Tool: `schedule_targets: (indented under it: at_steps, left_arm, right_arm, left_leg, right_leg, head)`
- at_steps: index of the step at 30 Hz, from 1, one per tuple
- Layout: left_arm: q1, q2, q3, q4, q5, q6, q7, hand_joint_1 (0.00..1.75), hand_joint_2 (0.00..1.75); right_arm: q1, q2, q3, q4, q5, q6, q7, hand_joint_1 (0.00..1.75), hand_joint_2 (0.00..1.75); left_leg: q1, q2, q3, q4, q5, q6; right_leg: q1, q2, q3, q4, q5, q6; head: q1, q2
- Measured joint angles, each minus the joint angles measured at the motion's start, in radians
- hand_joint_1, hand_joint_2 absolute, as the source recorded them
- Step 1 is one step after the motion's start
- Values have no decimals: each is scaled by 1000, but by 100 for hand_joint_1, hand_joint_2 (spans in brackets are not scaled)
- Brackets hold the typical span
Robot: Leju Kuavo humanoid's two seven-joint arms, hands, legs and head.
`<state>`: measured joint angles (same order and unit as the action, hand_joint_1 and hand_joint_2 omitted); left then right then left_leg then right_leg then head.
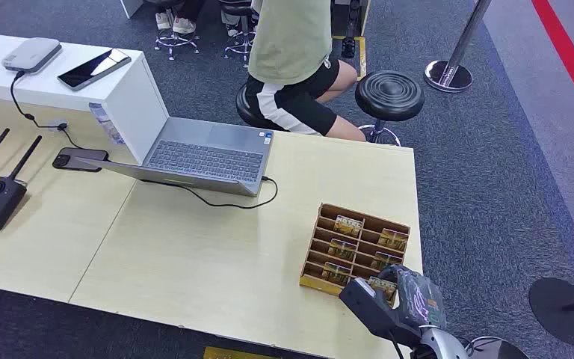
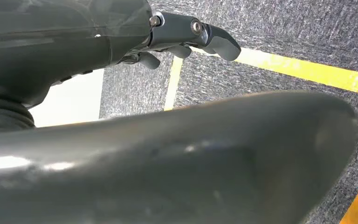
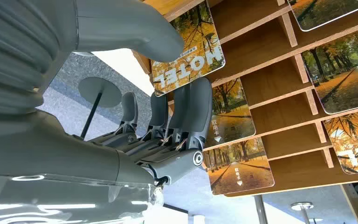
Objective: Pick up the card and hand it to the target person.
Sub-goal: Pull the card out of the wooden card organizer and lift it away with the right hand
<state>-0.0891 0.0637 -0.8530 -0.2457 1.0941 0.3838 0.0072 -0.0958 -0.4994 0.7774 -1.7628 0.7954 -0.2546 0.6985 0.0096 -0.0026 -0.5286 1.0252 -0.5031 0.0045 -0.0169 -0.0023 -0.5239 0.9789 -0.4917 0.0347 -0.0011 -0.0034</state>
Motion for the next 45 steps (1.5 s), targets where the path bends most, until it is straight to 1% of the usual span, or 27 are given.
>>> schedule_targets:
  at_steps: [7,24,39,42,45]
  left_arm:
    - [0,0,0,0,0,0,0,0,0]
    - [0,-1,0,0,1,0,-1,0,0]
    - [0,-2,0,0,1,-1,-2,0,0]
    - [0,-2,0,0,1,-1,-2,0,0]
    - [0,-2,0,0,1,0,-2,0,0]
  right_arm:
    - [-2,0,1,0,-4,5,0,102,175]
    - [-9,0,5,1,-25,15,0,98,175]
    - [-11,0,13,10,-40,16,0,104,175]
    - [-11,0,13,11,-40,16,0,109,175]
    - [-12,0,13,11,-40,17,0,129,175]
  left_leg:
    - [0,0,0,0,0,0]
    - [0,0,0,0,0,0]
    - [0,0,0,0,0,0]
    - [0,0,0,0,0,0]
    - [0,0,0,0,0,0]
  right_leg:
    - [0,0,0,0,0,0]
    - [0,0,0,0,0,0]
    - [0,0,0,0,0,0]
    - [0,0,0,0,0,0]
    - [0,0,0,0,0,0]
  head:
    - [0,0]
    - [0,0]
    - [0,0]
    - [0,0]
    - [0,0]
